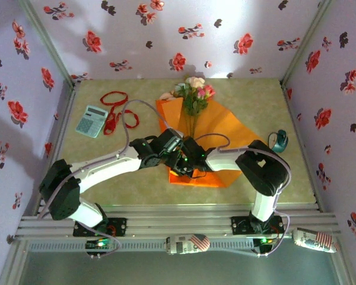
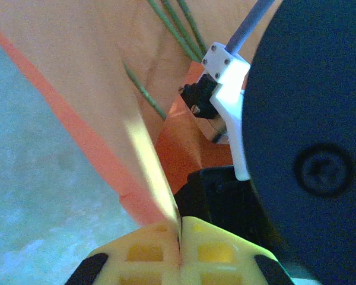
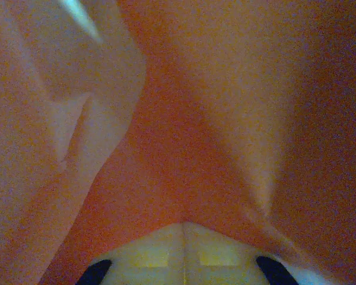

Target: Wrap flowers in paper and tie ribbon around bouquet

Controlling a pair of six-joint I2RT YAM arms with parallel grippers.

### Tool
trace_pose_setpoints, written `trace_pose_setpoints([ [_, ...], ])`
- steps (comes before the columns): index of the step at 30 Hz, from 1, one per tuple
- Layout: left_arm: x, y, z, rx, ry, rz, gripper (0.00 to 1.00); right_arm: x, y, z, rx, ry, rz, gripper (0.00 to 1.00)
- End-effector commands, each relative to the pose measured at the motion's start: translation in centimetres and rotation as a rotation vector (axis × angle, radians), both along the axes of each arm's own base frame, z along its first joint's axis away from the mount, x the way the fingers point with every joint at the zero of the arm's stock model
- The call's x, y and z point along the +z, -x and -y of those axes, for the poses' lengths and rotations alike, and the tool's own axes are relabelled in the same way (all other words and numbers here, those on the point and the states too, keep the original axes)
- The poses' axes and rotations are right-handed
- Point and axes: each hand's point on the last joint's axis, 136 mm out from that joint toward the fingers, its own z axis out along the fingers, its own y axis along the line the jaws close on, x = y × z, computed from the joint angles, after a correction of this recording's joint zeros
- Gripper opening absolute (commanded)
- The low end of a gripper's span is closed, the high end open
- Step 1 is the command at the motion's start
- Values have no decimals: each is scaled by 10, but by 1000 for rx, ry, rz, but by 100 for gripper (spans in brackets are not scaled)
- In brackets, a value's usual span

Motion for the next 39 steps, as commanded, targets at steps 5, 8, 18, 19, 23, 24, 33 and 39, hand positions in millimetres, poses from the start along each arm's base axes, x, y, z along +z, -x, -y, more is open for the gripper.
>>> trace_pose_setpoints([
  [5,-12,6,17,-62,-1,-28,0,32,-8,43,-100,101,91,31],
  [8,-15,5,22,-71,5,-41,0,42,-7,59,-113,119,115,35],
  [18,-25,5,52,-131,61,-96,0,46,30,92,-34,90,259,14],
  [19,-26,5,56,-137,65,-104,0,49,32,91,-9,78,284,16],
  [23,-35,4,68,-156,77,-146,0,51,42,80,75,31,332,26],
  [24,-37,4,70,-159,80,-158,0,51,43,77,88,27,341,30],
  [33,-53,6,81,-168,100,-244,4,45,39,52,122,26,364,46],
  [39,-55,5,82,-169,118,-272,4,41,31,46,80,18,374,47],
])
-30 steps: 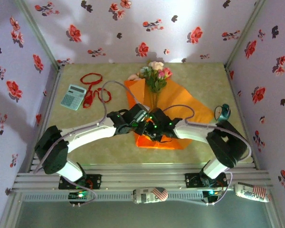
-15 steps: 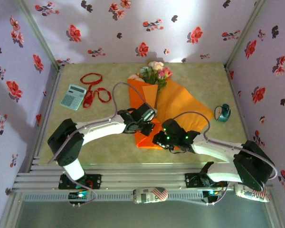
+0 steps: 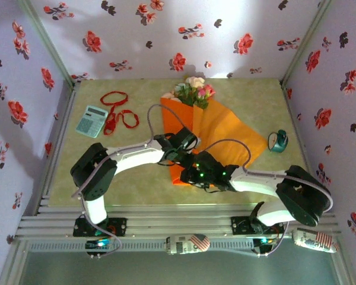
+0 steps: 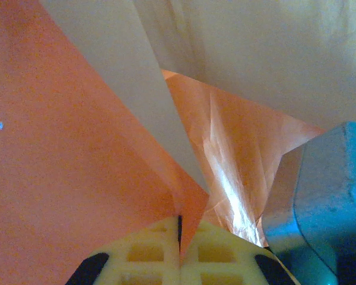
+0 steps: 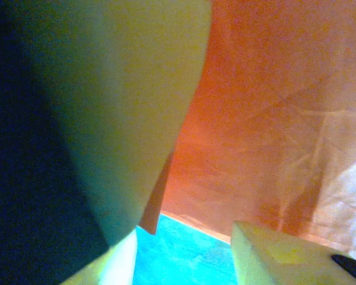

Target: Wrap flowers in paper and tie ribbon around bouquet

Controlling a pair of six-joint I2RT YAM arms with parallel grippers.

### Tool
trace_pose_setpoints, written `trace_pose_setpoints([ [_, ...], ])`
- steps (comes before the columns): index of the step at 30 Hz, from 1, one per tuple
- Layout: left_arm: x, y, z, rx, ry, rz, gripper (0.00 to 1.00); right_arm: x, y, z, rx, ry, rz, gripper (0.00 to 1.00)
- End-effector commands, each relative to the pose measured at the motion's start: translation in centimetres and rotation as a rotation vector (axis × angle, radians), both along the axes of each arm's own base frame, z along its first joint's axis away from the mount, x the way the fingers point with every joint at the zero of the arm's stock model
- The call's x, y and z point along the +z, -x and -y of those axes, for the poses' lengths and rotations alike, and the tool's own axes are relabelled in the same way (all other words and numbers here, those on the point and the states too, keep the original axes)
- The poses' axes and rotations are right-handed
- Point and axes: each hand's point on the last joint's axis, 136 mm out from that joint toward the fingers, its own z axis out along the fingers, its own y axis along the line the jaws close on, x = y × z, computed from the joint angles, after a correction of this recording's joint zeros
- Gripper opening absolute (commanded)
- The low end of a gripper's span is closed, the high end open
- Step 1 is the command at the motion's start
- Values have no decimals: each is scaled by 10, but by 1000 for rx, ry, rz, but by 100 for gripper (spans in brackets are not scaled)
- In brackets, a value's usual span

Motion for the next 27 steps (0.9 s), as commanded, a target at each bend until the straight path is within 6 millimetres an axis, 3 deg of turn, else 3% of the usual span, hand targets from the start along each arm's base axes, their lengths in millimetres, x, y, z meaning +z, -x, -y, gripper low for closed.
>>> trace_pose_setpoints([
  [1,4,0,12,-16,48,-32,4,15,-16,-12,-41,-56,68,47],
  [11,0,-2,12,-14,92,-99,5,31,-27,-17,-121,-179,121,47],
  [20,-2,-2,14,-26,124,-154,6,20,-31,-14,-167,-174,128,42],
  [22,-1,-2,13,-26,124,-155,6,16,-34,-16,-180,-165,120,32],
  [24,4,-2,13,-26,133,-148,8,9,-34,-14,-200,-146,98,14],
  [27,20,-10,7,9,139,-116,24,0,-32,-7,-232,-127,67,2],
])
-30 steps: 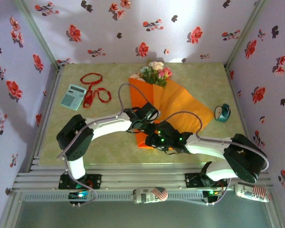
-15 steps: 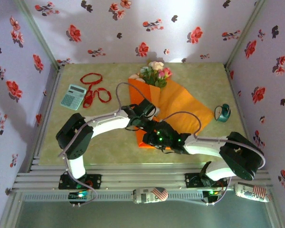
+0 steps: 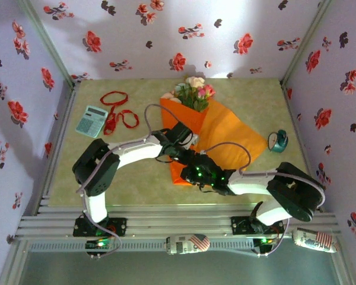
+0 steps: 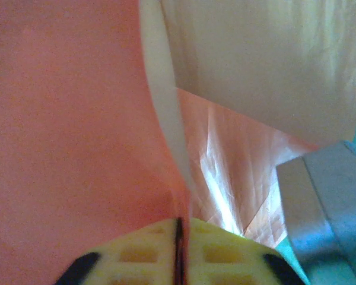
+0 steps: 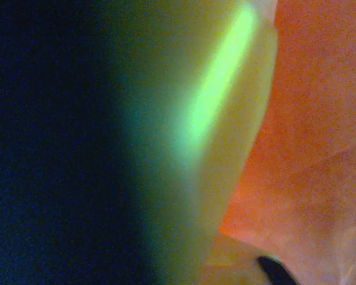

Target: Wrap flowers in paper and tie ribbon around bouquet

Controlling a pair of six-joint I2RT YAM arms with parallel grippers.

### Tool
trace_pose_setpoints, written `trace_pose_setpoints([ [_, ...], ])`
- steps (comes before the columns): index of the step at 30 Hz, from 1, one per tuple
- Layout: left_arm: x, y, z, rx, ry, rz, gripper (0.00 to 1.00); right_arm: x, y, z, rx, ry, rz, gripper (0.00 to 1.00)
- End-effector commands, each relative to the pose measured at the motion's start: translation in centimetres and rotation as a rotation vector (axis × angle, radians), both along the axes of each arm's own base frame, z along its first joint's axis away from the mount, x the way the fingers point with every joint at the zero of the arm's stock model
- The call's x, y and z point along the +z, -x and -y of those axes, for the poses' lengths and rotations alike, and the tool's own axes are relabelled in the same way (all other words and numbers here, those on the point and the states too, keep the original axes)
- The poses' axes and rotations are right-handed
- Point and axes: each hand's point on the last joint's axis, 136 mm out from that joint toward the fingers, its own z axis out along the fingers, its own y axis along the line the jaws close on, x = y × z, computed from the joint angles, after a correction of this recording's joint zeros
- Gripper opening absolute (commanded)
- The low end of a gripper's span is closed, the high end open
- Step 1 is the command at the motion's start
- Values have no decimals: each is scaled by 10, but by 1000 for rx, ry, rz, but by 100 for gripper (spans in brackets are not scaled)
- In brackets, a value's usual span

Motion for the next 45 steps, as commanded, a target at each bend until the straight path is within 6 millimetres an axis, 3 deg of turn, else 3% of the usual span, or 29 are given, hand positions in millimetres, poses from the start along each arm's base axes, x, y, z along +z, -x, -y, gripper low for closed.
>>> trace_pose_setpoints([
  [1,33,-6,-2,36,37,20,31,-1,-8,7,-77,2,-1,2],
  [4,57,-29,-33,182,-13,78,52,-6,-2,14,-82,33,-35,0],
  [6,71,-46,-67,308,-27,91,54,-10,2,15,-76,37,-57,0],
  [9,72,-60,-111,454,30,33,57,-16,4,8,-68,18,-92,0],
  [12,59,-63,-129,488,135,-64,55,-17,2,-2,-61,-3,-120,0],
  [20,14,-47,-115,449,259,-265,53,-16,1,-10,-68,-13,-159,0],
  [29,-18,-17,-101,375,180,-342,48,-21,3,-11,-69,-5,-184,0],
  [38,-28,15,-91,346,129,-391,44,-26,5,-9,-77,4,-202,0],
  [45,-35,27,-92,346,109,-415,38,-26,4,-8,-86,-8,-205,0],
])
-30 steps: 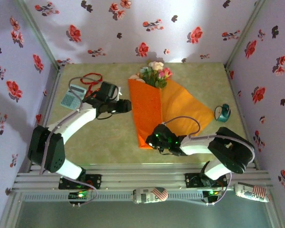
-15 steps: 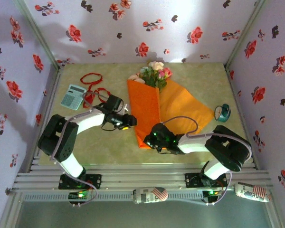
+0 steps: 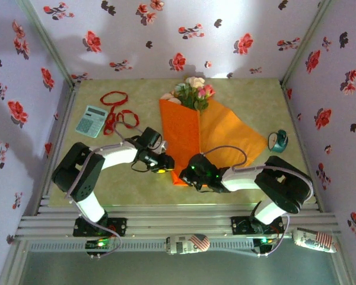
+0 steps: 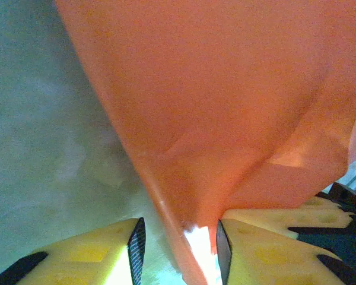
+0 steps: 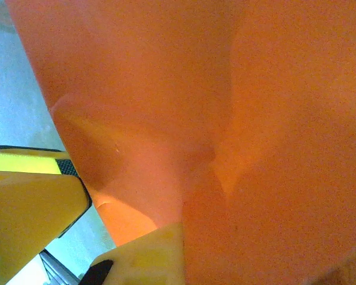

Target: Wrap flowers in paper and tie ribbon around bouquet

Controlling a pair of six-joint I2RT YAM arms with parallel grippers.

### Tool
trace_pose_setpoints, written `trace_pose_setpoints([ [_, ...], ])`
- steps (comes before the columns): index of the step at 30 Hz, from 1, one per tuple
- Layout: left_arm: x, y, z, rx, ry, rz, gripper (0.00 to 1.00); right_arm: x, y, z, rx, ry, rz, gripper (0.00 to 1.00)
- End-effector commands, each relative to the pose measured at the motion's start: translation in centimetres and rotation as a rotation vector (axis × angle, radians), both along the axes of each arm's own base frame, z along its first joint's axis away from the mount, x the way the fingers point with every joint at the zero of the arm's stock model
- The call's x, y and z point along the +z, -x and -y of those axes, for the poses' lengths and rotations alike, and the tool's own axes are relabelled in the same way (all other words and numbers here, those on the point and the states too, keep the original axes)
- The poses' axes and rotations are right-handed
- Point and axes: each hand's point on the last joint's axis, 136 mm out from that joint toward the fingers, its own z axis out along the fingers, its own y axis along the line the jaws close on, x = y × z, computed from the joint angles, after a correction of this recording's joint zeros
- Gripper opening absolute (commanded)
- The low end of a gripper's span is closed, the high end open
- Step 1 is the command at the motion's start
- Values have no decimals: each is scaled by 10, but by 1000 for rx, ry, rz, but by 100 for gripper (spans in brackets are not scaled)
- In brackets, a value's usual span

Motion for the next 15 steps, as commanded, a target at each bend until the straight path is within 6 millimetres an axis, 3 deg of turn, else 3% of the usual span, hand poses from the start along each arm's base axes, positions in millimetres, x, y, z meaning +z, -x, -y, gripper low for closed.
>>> trace_pose_setpoints([
  [1,-1,10,1,-7,0,-27,37,-2,0,-1,-14,-3,-20,0],
  [4,-5,11,4,-12,-1,-37,31,-2,0,-1,-18,-10,-25,2],
  [11,-4,10,6,9,13,-45,2,8,1,7,-165,-67,-127,35],
  [15,-2,10,7,10,22,-49,0,18,4,12,-329,-134,-257,44],
])
